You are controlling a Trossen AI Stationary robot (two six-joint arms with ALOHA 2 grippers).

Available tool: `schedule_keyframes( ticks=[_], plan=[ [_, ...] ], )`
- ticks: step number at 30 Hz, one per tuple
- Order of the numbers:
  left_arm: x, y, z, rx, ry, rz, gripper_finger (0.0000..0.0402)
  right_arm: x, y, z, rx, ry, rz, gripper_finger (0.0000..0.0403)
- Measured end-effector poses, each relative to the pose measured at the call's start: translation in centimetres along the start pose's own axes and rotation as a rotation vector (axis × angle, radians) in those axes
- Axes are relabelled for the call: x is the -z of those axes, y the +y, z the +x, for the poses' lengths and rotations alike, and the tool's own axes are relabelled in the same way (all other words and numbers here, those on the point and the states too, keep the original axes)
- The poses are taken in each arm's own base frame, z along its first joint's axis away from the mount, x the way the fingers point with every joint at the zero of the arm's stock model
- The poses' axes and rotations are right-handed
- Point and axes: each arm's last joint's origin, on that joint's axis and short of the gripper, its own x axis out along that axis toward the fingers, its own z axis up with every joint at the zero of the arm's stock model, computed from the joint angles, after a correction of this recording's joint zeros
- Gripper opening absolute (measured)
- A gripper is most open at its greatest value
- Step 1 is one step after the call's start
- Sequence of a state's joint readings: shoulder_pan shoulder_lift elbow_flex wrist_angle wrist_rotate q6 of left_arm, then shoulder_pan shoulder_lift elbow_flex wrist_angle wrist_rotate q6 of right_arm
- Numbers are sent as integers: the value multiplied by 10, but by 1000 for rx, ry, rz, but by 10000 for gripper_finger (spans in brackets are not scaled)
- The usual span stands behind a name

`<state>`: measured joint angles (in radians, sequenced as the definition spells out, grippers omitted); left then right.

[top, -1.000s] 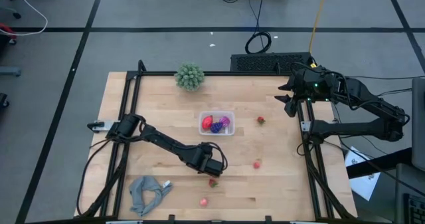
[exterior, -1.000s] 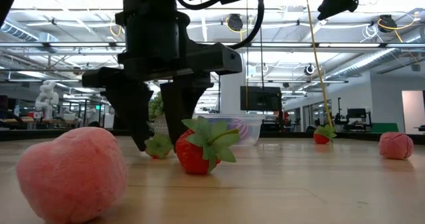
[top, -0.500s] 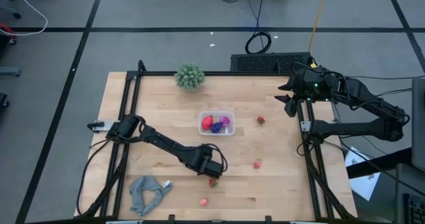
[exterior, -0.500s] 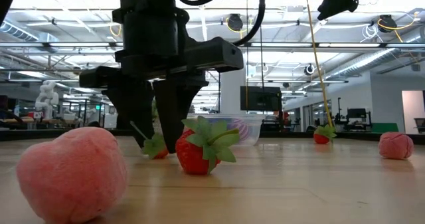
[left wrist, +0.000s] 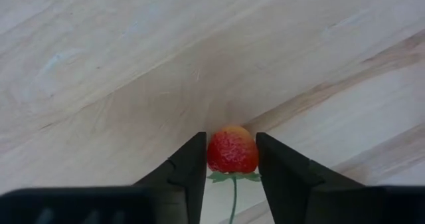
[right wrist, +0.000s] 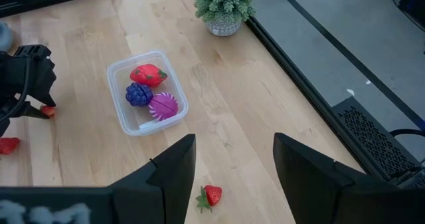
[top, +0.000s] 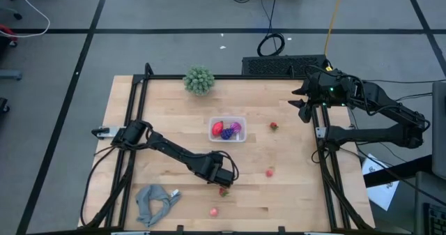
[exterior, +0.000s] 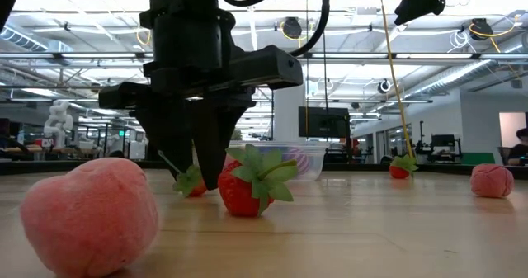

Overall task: Pick and placing Produce into tupperware
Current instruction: Put the top left strawberry into the bin

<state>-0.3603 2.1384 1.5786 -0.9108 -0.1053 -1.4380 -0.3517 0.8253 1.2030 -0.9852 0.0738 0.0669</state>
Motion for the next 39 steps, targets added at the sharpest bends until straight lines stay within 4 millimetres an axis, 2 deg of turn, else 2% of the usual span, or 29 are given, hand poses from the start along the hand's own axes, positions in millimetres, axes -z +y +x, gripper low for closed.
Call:
schedule_keyframes(
  ticks=[24, 31, 39],
  plan=[
    [-3, 0, -4, -1, -1, 11, 120, 0, 0, 0, 0, 0, 0, 193],
    [-15, -1, -21, 28, -8, 47, 120, 0, 0, 0, 0, 0, 0, 193],
    [-44, 12, -58, 93, -49, 46, 120, 0, 0, 0, 0, 0, 0, 193]
  ],
)
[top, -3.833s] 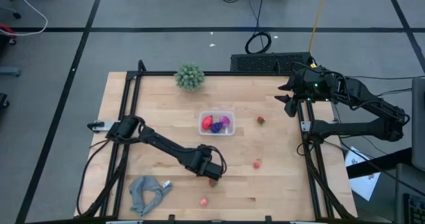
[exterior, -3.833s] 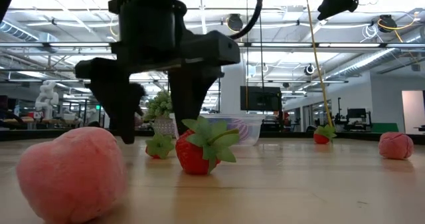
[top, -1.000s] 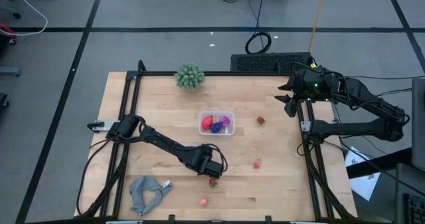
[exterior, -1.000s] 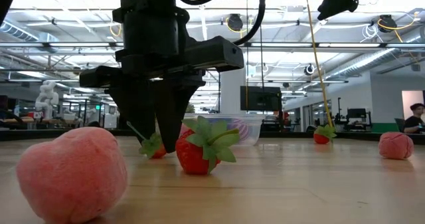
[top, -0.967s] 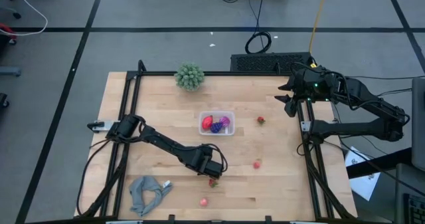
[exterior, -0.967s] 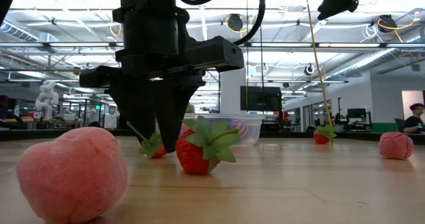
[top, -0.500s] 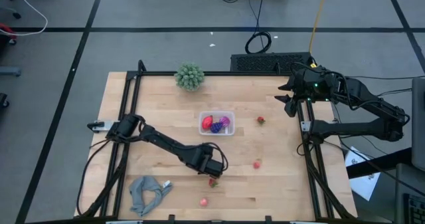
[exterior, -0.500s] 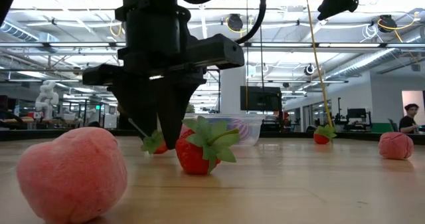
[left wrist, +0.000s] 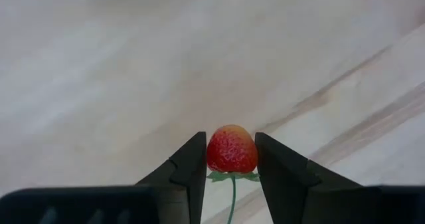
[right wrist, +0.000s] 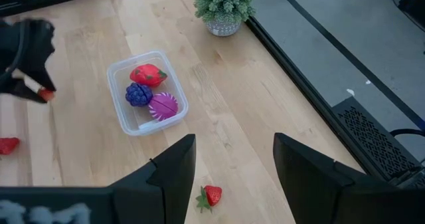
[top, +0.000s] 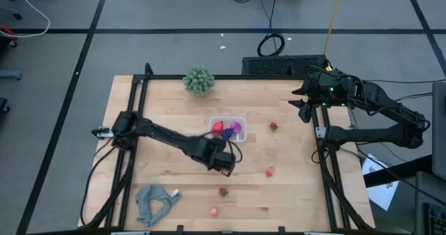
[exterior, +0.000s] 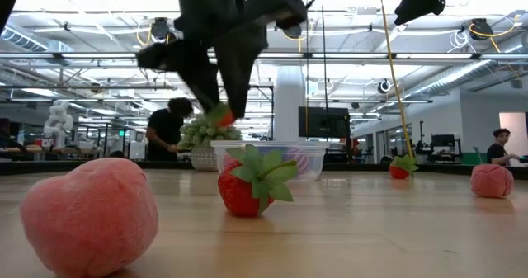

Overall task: Pick and placing Produce into tupperware
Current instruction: Put the top left strawberry into the bin

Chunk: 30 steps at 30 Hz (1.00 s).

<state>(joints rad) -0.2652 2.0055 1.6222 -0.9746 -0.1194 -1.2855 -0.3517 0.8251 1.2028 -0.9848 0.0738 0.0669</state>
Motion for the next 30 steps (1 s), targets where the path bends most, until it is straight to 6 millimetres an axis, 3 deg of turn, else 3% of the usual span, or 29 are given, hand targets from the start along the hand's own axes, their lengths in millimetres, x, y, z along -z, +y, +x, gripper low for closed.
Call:
schedule_keyframes(
  ticks=[7, 11, 18, 30],
  plan=[
    [-44, 21, -35, 57, -75, 3, 120, 0, 0, 0, 0, 0, -3, 193],
    [-72, 35, -41, 67, -105, -10, 120, 0, 0, 0, 0, 0, -3, 193],
    [-102, 50, -26, 54, -55, -20, 120, 0, 0, 0, 0, 0, -7, 193],
    [-106, 48, 10, -14, 0, 8, 120, 0, 0, 0, 0, 0, -28, 193]
  ],
)
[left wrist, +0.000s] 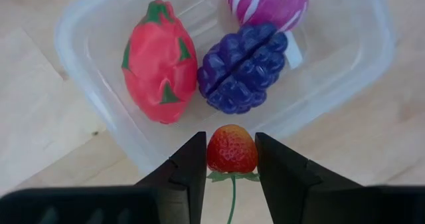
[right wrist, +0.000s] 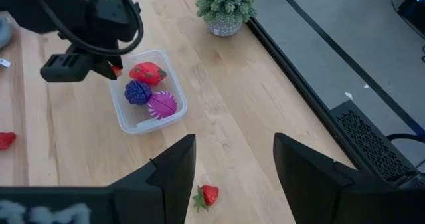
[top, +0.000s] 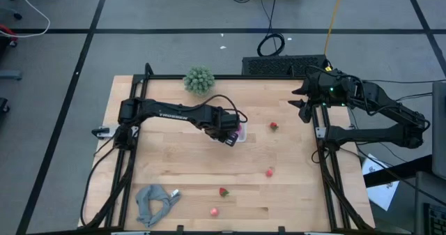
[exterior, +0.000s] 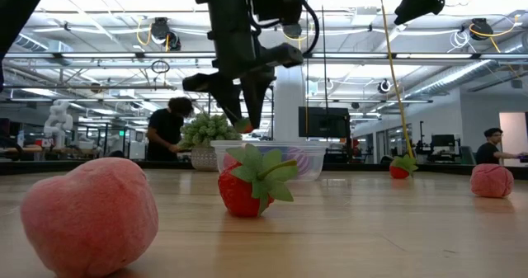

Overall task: Pick and placing Produce into tupperware
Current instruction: Put the top left strawberry into the bin

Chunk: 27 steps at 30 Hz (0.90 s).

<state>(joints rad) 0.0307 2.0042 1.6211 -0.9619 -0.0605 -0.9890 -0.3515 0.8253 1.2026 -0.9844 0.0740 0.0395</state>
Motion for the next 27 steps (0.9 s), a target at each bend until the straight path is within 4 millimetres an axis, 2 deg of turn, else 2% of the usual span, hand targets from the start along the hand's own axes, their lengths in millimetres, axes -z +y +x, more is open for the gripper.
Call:
schedule_keyframes(
  ticks=[12, 27],
  plan=[
    [3, -1, 12, -36, 25, 2, 120, 0, 0, 0, 0, 3, 1, 193],
    [7, -5, 15, -41, 14, 19, 120, 0, 0, 0, 0, 4, 1, 193]
  ],
)
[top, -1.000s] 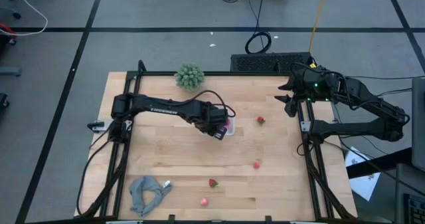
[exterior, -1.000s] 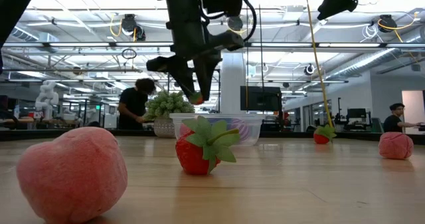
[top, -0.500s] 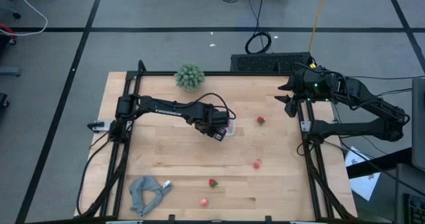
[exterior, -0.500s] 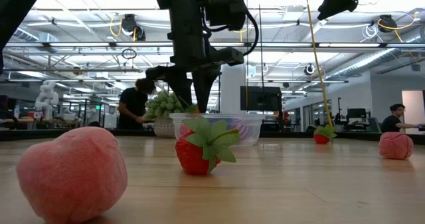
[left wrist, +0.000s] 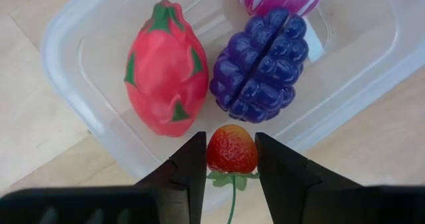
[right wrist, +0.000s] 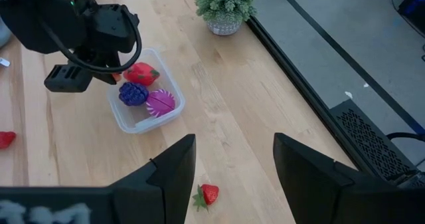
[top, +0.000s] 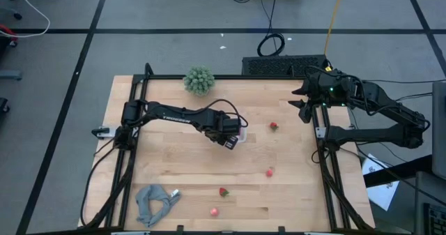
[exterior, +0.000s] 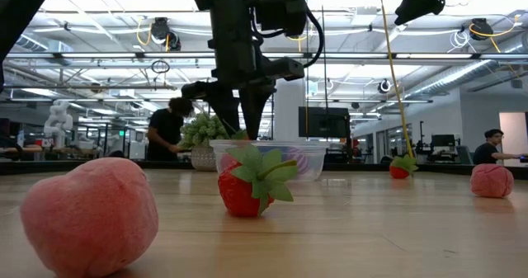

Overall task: Pick and placing Produce into tupperware
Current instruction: Put the top left strawberry into the bin, then put the bottom strawberry into the bin

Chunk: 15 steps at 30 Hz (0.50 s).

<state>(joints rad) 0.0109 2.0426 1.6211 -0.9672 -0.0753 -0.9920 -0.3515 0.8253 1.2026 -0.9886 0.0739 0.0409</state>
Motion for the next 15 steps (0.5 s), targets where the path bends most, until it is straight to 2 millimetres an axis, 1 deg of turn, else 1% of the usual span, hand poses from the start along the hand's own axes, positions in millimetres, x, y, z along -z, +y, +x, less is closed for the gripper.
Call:
schedule_keyframes(
  ticks=[4, 6, 15],
  plan=[
    [-1, 1, 0, -2, -3, 10, 122, 0, 0, 0, 0, 0, 0, 193],
    [-1, 1, 0, -2, -3, 20, 129, 0, 0, 0, 0, 0, 0, 193],
    [-7, 5, 0, -5, -6, 7, 190, 0, 0, 0, 0, 2, 0, 193]
  ],
)
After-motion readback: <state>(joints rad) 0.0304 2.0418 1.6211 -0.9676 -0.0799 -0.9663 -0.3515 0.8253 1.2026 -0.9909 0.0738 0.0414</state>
